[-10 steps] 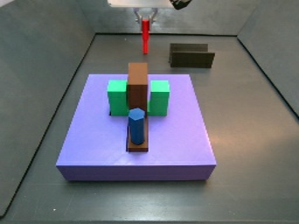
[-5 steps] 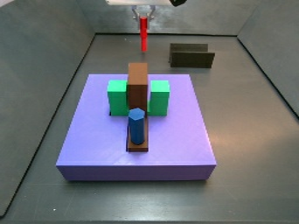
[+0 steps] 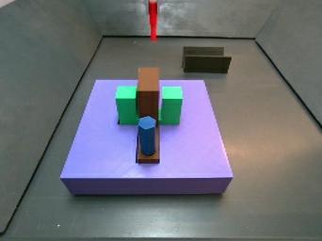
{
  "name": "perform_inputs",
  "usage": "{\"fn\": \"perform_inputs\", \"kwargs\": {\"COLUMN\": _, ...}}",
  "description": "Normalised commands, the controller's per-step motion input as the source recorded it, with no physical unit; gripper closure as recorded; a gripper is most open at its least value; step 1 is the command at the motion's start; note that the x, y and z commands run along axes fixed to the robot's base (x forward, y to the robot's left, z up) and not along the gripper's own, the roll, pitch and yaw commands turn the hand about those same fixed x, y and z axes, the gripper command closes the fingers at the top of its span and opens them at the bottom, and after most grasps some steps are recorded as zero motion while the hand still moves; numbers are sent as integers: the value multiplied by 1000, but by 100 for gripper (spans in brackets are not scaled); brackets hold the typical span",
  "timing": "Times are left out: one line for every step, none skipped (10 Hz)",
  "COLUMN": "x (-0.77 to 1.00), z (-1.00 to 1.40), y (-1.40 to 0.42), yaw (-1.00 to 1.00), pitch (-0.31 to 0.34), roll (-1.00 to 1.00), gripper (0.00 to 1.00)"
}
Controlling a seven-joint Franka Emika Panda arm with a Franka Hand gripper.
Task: Pick up the red object. Move up. Move to above the board. Insert the red object.
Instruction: Move to above the board.
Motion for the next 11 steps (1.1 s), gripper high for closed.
{"fn": "perform_inputs", "kwargs": {"x": 0, "z": 1400, "y": 0, "yaw": 0, "pitch": 0, "roll": 0, "gripper": 100}}
{"fn": "perform_inputs", "kwargs": {"x": 1, "z": 1400, "y": -1, "yaw": -10, "pitch": -3, "roll": -1, "gripper": 100}}
{"fn": "perform_inputs", "kwargs": {"x": -60, "z": 1400, "y": -7, "yaw": -2, "pitch": 26, "roll": 19, "gripper": 100}}
{"fn": "perform_inputs", "kwargs": {"x": 7, "z": 1400, "y": -7, "yaw": 3, "pitch": 28, "roll": 17, "gripper": 100}}
{"fn": "perform_inputs", "kwargs": {"x": 39, "z": 867, "y": 0, "yaw": 3, "pitch": 74, "roll": 3, "gripper": 100}}
{"fn": "perform_inputs", "kwargs": {"x": 39, "z": 490, "y": 0, "yaw": 0, "pitch": 86, "roll": 3, "gripper": 100}}
{"fn": "perform_inputs", "kwargs": {"x": 41, "z": 209, "y": -2, "yaw": 2, "pitch": 61, "roll": 7, "gripper": 100}}
{"fn": "perform_inputs", "kwargs": {"x": 53, "z": 177, "y": -1400, "yaw": -273, "pitch": 319, "roll": -91, "gripper": 100}}
{"fn": "perform_inputs", "kwargs": {"x": 52, "z": 161, "y": -1400, "yaw": -247, "pitch": 289, "roll": -67, "gripper": 100}}
{"fn": "perform_inputs", "kwargs": {"x": 55, "z": 169, "y": -1400, "yaw": -132, "pitch": 232, "roll": -19, "gripper": 100}}
{"fn": "perform_inputs", "kwargs": {"x": 62, "z": 172, "y": -1400, "yaw": -54, "pitch": 156, "roll": -48, "gripper": 100}}
